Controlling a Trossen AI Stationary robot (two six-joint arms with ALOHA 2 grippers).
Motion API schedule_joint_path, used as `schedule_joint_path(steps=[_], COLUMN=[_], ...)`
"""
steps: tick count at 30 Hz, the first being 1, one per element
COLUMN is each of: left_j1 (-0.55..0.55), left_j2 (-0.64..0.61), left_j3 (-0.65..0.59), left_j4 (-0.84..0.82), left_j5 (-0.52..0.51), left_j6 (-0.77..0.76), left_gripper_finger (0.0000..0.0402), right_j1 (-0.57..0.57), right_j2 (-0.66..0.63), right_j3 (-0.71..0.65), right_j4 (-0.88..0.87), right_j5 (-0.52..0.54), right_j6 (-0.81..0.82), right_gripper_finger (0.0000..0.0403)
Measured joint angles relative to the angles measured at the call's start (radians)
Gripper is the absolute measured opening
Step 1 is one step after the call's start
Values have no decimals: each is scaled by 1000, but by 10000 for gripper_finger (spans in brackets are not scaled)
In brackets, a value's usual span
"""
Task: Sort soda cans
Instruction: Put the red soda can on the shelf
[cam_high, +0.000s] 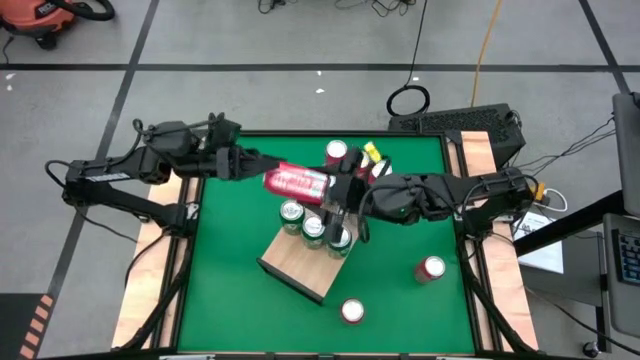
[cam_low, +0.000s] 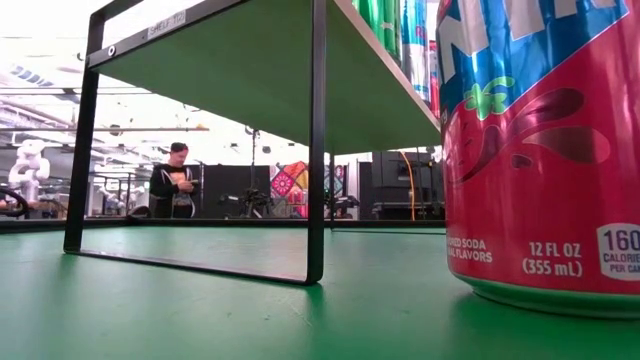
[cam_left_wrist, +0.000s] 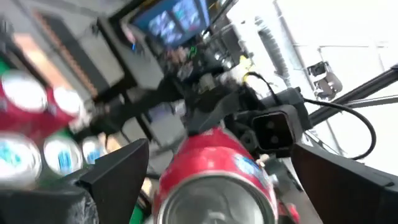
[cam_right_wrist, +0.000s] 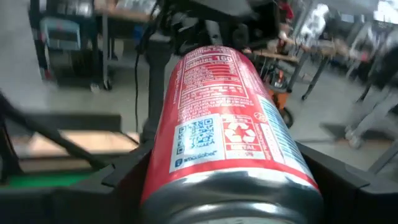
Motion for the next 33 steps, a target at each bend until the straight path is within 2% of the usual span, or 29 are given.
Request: schedule_joint_path(steps=[6, 13, 16, 25, 30, 33], left_j1=[26, 50, 53, 52, 45, 36], left_j2=[-36, -106, -136, -187, -185, -182], left_j3=[0, 0, 0, -1, -1, -1], left_j4=[66, 109, 109, 58, 44, 21], left_j5=[-8, -43, -40, 105, 157, 215], left_j6=[169, 490, 613, 824, 991, 1073], left_gripper_finger=[393, 393, 393, 393, 393, 393], right_j1=[0, -1, -2, -37, -72, -78], right_j2=[-34, -45, -37, -34, -28, -16], right_j3=[0, 0, 0, 0, 1, 1], right_j4=[1, 8, 26, 66, 77, 103], right_j5=[1, -55, -81, -92, -253, -301], right_j6=[295, 706, 834, 1092, 1191, 1196], right_gripper_finger=[295, 295, 295, 295, 295, 295])
